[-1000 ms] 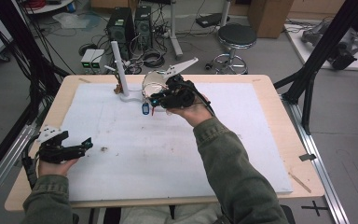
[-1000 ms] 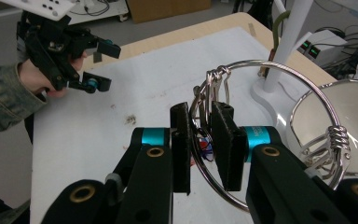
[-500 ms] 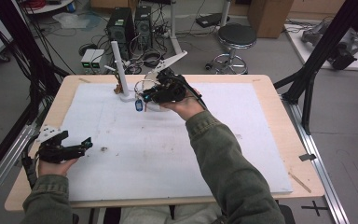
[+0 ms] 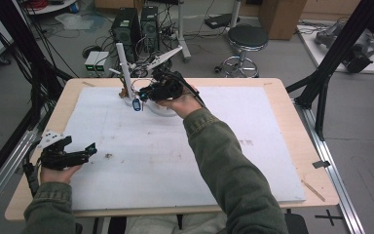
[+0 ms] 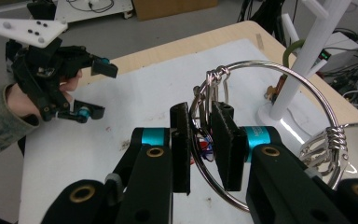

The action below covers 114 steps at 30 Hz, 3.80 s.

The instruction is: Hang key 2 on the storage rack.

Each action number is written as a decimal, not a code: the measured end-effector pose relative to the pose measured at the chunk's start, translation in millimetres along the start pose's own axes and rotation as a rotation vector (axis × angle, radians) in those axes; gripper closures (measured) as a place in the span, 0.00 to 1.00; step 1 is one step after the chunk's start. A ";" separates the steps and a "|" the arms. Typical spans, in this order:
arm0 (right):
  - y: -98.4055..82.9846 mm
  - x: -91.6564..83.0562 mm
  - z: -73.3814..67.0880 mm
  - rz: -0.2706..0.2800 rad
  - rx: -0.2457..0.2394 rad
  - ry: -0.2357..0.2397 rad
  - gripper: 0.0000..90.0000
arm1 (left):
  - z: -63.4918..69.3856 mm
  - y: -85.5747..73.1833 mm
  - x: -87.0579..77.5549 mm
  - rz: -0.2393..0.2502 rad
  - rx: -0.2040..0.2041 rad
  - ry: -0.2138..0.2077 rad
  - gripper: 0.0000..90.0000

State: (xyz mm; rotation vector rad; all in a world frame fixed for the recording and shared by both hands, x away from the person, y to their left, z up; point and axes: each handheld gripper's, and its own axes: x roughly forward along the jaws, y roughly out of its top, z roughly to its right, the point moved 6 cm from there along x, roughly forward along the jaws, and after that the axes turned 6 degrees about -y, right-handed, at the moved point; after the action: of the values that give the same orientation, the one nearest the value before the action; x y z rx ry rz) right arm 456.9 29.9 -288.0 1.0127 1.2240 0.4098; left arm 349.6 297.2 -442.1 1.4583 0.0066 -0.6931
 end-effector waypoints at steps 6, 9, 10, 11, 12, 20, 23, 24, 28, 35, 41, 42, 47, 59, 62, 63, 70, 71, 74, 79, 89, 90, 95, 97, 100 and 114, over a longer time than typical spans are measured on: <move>7.0 6.6 3.4 -0.011 -0.001 -0.007 0.87 | -0.7 0.6 -0.4 0.005 -0.002 0.000 0.04; 13.5 9.0 4.9 -0.012 -0.015 -0.009 0.87 | -0.6 0.8 -0.5 0.007 -0.002 -0.002 0.04; 16.3 9.7 5.0 -0.005 -0.008 -0.008 0.87 | -0.6 0.8 -0.7 0.007 -0.002 -0.002 0.04; 18.8 10.2 5.5 -0.002 -0.005 -0.004 0.87 | -0.5 0.9 -0.8 0.009 -0.003 -0.001 0.04; 21.0 11.2 6.4 0.000 -0.008 -0.006 0.87 | -0.6 1.0 -0.7 0.009 -0.004 -0.004 0.04; 39.8 19.2 9.4 -0.005 -0.018 -0.014 0.87 | -0.7 0.8 -0.2 0.008 -0.004 -0.005 0.04; 45.6 22.0 11.5 -0.015 -0.015 -0.018 0.87 | 0.3 0.7 0.7 0.009 -0.005 -0.009 0.04; 47.8 23.1 12.3 -0.019 -0.020 -0.025 0.87 | 0.0 0.5 0.6 0.003 0.000 -0.010 0.04; 56.1 27.2 13.4 -0.016 -0.036 -0.023 0.87 | -0.6 0.9 0.6 0.011 -0.009 -0.007 0.04; 64.7 36.4 14.5 -0.033 -0.038 -0.034 0.87 | -0.9 1.2 0.0 0.013 -0.009 -0.006 0.04; 73.3 45.8 18.5 -0.051 -0.051 -0.048 0.87 | -1.5 1.4 -0.2 0.018 -0.015 -0.008 0.04; 76.3 48.3 19.2 -0.050 -0.056 -0.051 0.87 | -1.6 1.5 -0.3 0.017 -0.016 -0.009 0.04; 82.6 60.0 20.2 -0.072 -0.049 -0.047 0.87 | -2.7 1.7 -0.7 0.019 -0.016 -0.010 0.04; 76.7 87.2 28.5 -0.108 -0.052 -0.062 0.86 | -3.6 1.5 -0.2 0.021 -0.014 -0.004 0.04; 75.4 90.1 29.1 -0.104 -0.056 -0.070 0.86 | -4.1 1.7 -0.1 0.025 -0.017 -0.002 0.04; 75.0 90.9 29.0 -0.106 -0.056 -0.071 0.86 | -4.2 1.7 0.0 0.023 -0.016 -0.002 0.04; 67.9 97.6 32.3 -0.120 -0.023 -0.077 0.82 | -3.9 2.1 0.0 0.029 -0.021 -0.001 0.04; 66.2 98.7 32.6 -0.125 -0.003 -0.064 0.73 | -4.0 2.2 0.1 0.032 -0.024 0.001 0.04; 59.8 99.4 32.0 -0.135 0.011 -0.052 0.55 | -4.6 1.8 -0.3 0.025 -0.023 0.001 0.04; 55.6 93.2 32.9 -0.131 0.049 -0.057 0.31 | -4.6 1.7 -0.2 0.022 -0.022 0.004 0.04; 47.4 77.2 37.5 -0.141 0.081 -0.127 0.01 | -4.2 1.5 -0.3 0.018 -0.023 0.007 0.04; 47.0 75.8 37.8 -0.137 0.082 -0.130 0.01 | -4.2 1.5 -0.2 0.018 -0.023 0.007 0.04; 42.2 65.3 38.5 -0.148 0.073 -0.139 0.01 | -5.5 1.4 0.5 0.015 -0.023 0.008 0.04; 40.8 61.7 39.6 -0.147 0.071 -0.147 0.01 | -5.1 1.5 0.4 0.018 -0.026 0.009 0.04; 36.7 55.6 40.6 -0.148 0.076 -0.155 0.00 | -5.1 1.6 -0.1 0.018 -0.023 0.010 0.04; 11.4 20.2 52.8 -0.134 0.117 -0.202 0.01 | -4.8 1.4 0.0 0.013 -0.020 0.012 0.04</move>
State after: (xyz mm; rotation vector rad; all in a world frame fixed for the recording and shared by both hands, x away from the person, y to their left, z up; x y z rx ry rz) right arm 514.4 28.9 -290.5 1.0387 1.1350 0.1287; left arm 352.1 301.5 -441.6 1.4425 0.0131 -0.6724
